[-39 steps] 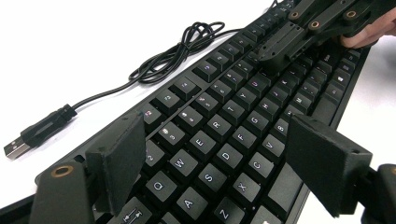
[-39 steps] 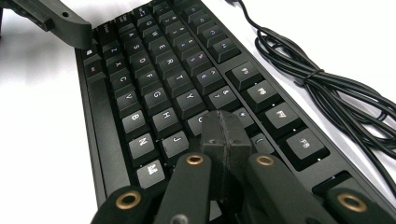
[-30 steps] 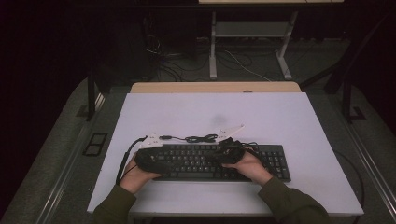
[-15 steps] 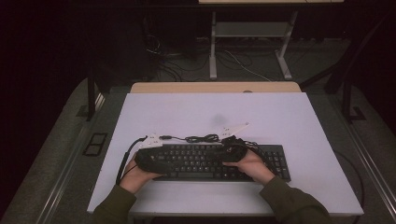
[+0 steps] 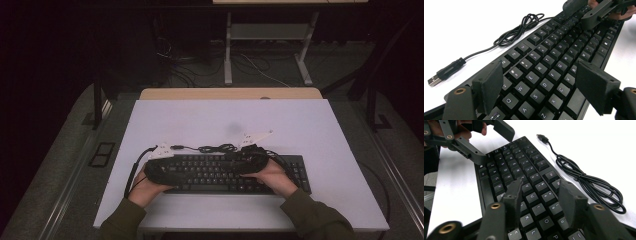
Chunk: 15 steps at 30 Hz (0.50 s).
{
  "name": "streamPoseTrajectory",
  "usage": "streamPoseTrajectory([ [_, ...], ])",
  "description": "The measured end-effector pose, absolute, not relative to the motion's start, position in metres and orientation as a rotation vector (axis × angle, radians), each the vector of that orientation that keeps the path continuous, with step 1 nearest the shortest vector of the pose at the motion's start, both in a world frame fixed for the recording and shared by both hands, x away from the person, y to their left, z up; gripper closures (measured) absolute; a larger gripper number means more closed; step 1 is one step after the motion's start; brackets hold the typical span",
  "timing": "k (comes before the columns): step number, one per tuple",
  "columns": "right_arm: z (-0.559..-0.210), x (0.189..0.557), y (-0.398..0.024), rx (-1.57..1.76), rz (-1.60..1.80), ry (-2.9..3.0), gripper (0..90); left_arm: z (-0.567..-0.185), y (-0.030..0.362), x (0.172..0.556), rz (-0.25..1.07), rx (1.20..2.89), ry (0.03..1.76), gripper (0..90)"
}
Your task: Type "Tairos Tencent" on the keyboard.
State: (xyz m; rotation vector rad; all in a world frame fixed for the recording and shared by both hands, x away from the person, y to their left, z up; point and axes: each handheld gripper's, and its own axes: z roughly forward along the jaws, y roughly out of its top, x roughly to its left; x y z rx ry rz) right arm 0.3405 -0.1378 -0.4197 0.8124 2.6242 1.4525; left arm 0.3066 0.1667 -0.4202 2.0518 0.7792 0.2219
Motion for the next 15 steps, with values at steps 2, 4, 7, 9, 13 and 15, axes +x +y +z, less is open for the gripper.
streamPoseTrajectory([
  [2,-0.4193,0.3402,-0.139,0.815,1.453,2.614,48.0,-0.4199,0.1665,0.3065,0.224,2.052,0.78,22.8],
  [4,-0.4189,0.3399,-0.1402,0.822,1.455,2.605,45.2,-0.4198,0.1662,0.3065,0.223,2.051,0.78,23.9],
  [7,-0.4183,0.3401,-0.1421,0.832,1.454,2.594,43.1,-0.4196,0.1656,0.3068,0.222,2.053,0.776,26.0],
  [9,-0.4181,0.3402,-0.1427,0.833,1.454,2.592,42.7,-0.4191,0.1649,0.3066,0.226,2.051,0.774,28.8],
  [13,-0.4178,0.3403,-0.1432,0.834,1.451,2.592,42.4,-0.4171,0.1632,0.3071,0.236,2.042,0.77,38.4],
  [15,-0.4177,0.3403,-0.1434,0.833,1.452,2.592,42.4,-0.4167,0.1617,0.3079,0.231,2.041,0.762,45.4],
])
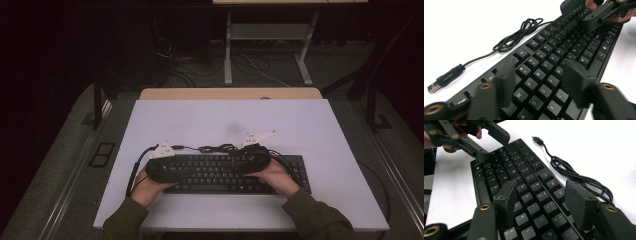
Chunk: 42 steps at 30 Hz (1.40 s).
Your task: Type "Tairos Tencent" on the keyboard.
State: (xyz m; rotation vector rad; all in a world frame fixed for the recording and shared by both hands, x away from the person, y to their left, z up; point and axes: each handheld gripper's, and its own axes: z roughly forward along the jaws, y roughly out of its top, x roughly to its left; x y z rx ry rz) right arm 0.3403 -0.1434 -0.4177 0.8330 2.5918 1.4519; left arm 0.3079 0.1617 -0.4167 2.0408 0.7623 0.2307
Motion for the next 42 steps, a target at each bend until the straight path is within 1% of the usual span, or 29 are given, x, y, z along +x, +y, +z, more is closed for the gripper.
streamPoseTrajectory([
  [7,-0.418,0.341,-0.144,0.832,1.45,2.59,42.5,-0.417,0.154,0.311,0.209,2.055,0.731,70.9],
  [13,-0.418,0.341,-0.143,0.829,1.451,2.59,42.5,-0.418,0.148,0.315,0.189,2.065,0.715,88.4],
  [24,-0.419,0.34,-0.142,0.824,1.452,2.594,42.5,-0.427,0.139,0.321,0.179,2.1,0.729,88.9],
  [42,-0.419,0.341,-0.143,0.829,1.45,2.591,42.5,-0.435,0.135,0.324,0.179,2.136,0.751,88.9],
])
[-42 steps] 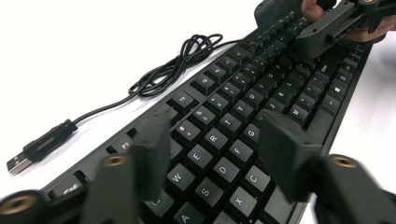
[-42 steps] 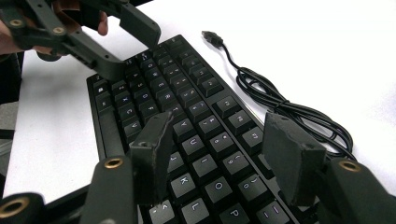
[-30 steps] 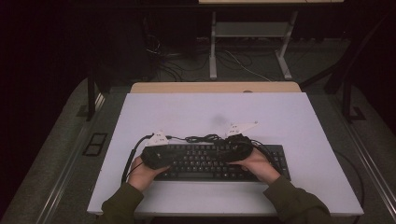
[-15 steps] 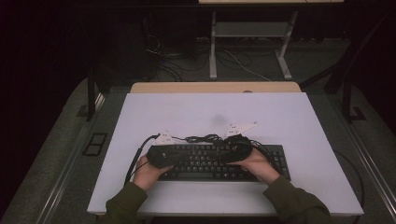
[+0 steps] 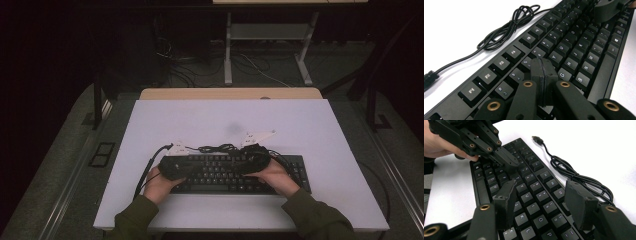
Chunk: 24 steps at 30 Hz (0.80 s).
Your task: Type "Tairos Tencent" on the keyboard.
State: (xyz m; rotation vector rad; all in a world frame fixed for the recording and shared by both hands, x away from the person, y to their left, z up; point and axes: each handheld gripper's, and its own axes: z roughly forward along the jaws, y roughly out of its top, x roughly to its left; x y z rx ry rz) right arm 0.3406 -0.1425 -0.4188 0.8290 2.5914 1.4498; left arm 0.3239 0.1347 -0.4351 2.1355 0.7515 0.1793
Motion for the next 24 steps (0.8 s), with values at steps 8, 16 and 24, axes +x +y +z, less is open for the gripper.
streamPoseTrajectory([
  [8,-0.419,0.341,-0.143,0.825,1.45,2.589,42.5,-0.435,0.135,0.324,0.182,2.15,0.735,88.9],
  [16,-0.418,0.341,-0.143,0.826,1.449,2.589,42.5,-0.436,0.134,0.324,0.177,2.159,0.735,88.9],
  [24,-0.418,0.341,-0.144,0.825,1.449,2.583,42.5,-0.427,0.138,0.32,0.184,2.114,0.728,88.8],
])
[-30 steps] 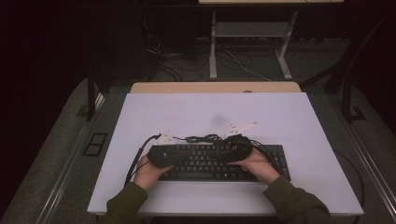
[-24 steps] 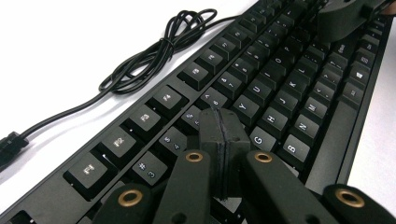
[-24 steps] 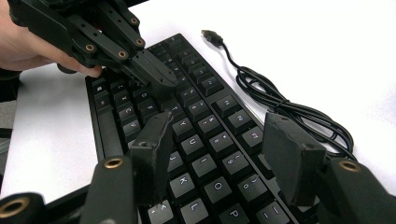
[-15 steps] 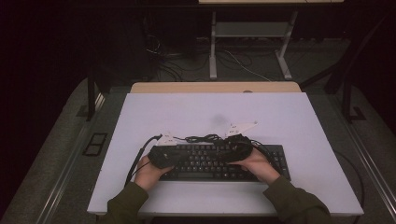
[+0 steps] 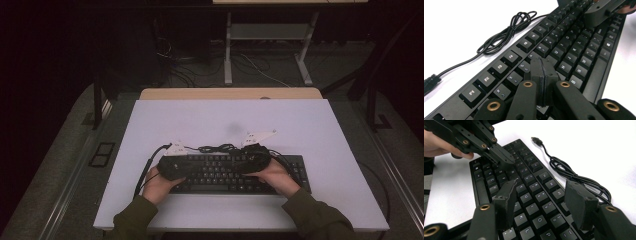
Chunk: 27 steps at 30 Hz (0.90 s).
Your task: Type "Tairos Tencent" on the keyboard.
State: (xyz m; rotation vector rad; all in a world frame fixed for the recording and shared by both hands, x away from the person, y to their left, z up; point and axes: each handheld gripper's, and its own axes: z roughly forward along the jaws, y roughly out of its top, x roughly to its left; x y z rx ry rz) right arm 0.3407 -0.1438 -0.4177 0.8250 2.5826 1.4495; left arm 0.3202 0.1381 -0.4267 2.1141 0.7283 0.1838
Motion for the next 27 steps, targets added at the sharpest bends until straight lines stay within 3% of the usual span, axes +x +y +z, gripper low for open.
streamPoseTrajectory([
  [9,-0.4175,0.3407,-0.1441,0.827,1.452,2.582,42.5,-0.4247,0.1401,0.3188,0.168,2.106,0.728,78.6],
  [27,-0.4151,0.3406,-0.1504,0.832,1.465,2.611,57.2,-0.4241,0.1454,0.3129,0.178,2.09,0.741,40.0],
])
